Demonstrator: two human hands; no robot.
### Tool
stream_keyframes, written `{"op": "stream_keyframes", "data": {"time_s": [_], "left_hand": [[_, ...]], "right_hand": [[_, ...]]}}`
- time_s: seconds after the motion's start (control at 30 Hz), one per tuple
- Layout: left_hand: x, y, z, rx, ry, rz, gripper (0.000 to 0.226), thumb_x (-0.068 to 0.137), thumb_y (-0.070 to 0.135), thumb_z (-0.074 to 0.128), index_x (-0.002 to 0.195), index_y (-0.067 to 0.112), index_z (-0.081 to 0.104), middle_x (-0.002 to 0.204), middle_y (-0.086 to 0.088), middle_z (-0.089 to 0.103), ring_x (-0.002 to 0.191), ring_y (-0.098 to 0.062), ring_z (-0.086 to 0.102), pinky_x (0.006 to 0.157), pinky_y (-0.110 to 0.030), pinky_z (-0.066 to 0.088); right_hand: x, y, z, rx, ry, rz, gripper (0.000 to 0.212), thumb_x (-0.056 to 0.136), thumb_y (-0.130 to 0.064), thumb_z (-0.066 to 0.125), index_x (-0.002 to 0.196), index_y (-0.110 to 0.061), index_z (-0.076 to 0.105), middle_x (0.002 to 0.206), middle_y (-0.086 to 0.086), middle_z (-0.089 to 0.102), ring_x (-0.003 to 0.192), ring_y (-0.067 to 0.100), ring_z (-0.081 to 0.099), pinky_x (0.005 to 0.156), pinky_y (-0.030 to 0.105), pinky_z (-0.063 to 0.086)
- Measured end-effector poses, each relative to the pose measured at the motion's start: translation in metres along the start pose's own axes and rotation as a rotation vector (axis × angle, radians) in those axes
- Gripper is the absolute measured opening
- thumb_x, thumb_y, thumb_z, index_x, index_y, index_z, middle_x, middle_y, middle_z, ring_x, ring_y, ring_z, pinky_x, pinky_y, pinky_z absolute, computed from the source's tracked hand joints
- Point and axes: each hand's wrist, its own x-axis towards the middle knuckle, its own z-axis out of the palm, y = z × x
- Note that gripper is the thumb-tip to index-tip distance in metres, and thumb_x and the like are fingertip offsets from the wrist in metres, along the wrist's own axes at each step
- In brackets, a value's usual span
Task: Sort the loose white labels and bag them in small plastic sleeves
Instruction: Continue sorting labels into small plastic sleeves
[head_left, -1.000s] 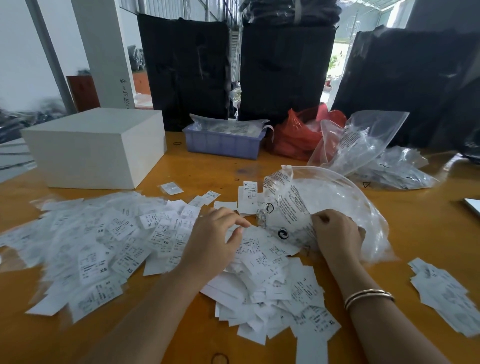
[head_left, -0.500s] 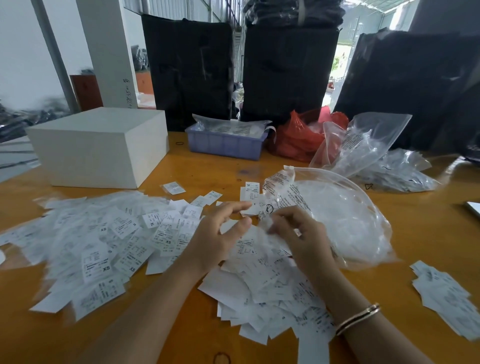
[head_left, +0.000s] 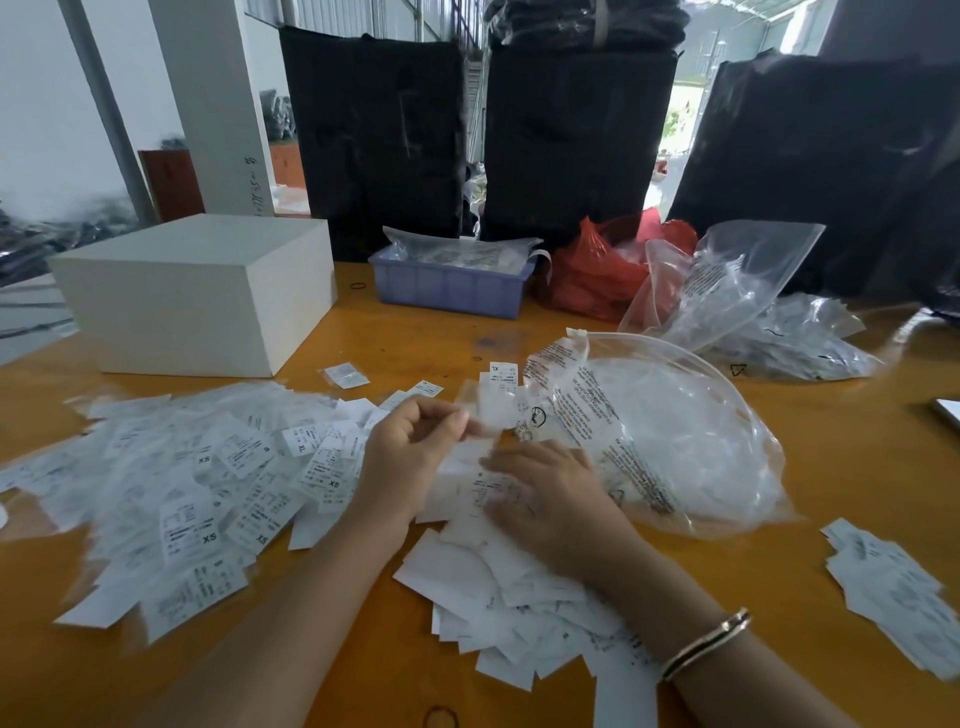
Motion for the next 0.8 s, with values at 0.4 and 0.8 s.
{"op": "stream_keyframes", "data": {"time_s": [0.4,0.8], "left_hand": [[0.0000,0.0028,-0.0012,-0.047,0.076,-0.130,0.011,0.089,0.026,0.062,0.089,0.033,0.070,0.079,0.021,0.071,0.084,-0.003,0.064,0.068,-0.014,0.047],[-0.0001,0.0045,0.0012,-0.067,0.075,-0.085,0.010,0.089,0.033,0.061,0.087,0.023,0.064,0.073,0.013,0.071,0.065,-0.003,0.067,0.053,-0.012,0.049]], "right_hand": [[-0.0008,-0.0075,-0.0004,-0.196,0.001,-0.084,0.044,0.088,-0.056,0.042,0.124,-0.035,0.057,0.114,-0.013,0.057,0.108,0.009,0.048,0.096,0.032,0.023],[0.0000,-0.0073,-0.0061,0.453,0.068,0.217,0.011,0.086,-0.031,0.065,0.093,-0.034,0.057,0.097,-0.019,0.061,0.088,-0.009,0.054,0.069,0.008,0.041]]}}
